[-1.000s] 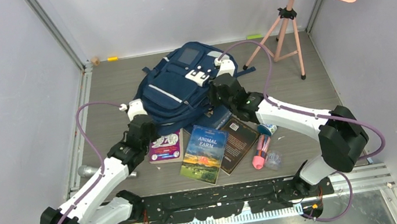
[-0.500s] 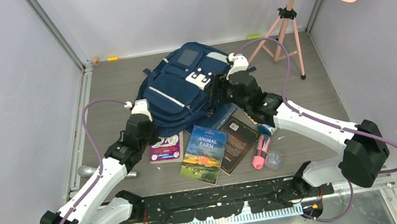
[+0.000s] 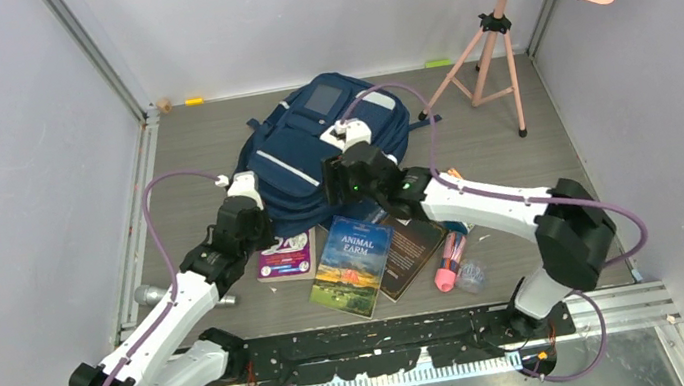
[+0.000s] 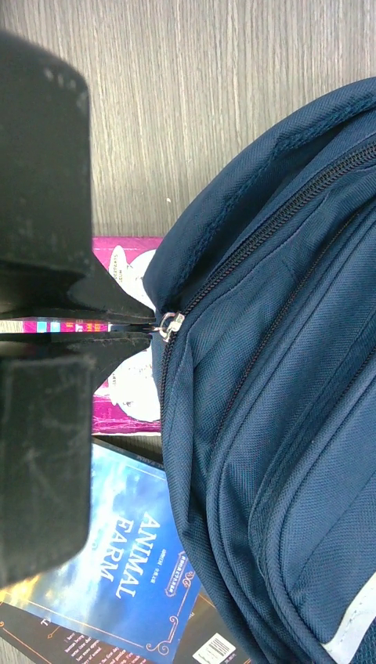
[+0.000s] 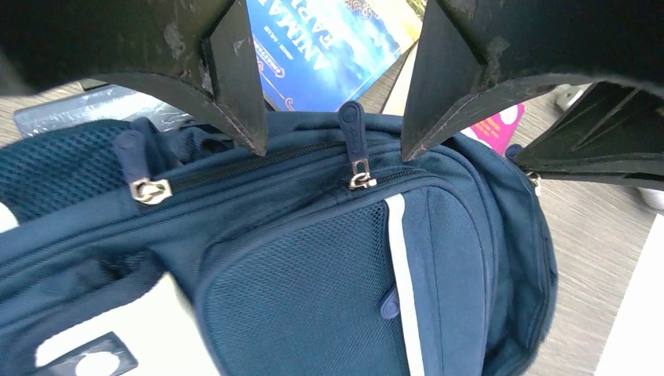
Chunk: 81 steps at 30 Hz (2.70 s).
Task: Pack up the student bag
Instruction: Unzip the student bag at the center of the board.
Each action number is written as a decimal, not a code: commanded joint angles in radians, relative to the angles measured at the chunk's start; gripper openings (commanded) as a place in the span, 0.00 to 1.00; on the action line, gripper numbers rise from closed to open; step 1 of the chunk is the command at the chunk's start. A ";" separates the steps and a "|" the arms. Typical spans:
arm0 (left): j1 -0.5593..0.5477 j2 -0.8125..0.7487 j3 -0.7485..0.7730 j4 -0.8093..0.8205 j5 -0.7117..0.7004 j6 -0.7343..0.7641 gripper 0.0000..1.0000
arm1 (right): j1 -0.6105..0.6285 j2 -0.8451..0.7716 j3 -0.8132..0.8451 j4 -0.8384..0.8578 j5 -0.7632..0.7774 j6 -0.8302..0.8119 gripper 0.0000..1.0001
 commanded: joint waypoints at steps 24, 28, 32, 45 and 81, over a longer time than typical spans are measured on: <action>0.089 0.093 0.083 -0.038 -0.191 -0.014 0.00 | 0.078 0.173 0.130 -0.172 0.382 -0.056 0.00; 0.129 0.111 0.078 0.003 -0.213 -0.012 0.00 | 0.076 0.138 0.091 -0.171 0.390 -0.048 0.00; 0.194 0.142 0.091 0.033 -0.212 0.003 0.00 | 0.075 0.110 0.069 -0.164 0.388 -0.046 0.00; 0.411 0.232 0.117 0.188 -0.062 0.060 0.00 | 0.059 0.052 0.034 -0.135 0.335 -0.070 0.00; 0.412 0.147 0.026 0.235 0.247 -0.030 0.00 | 0.102 0.578 0.669 -0.123 -0.432 -0.418 0.65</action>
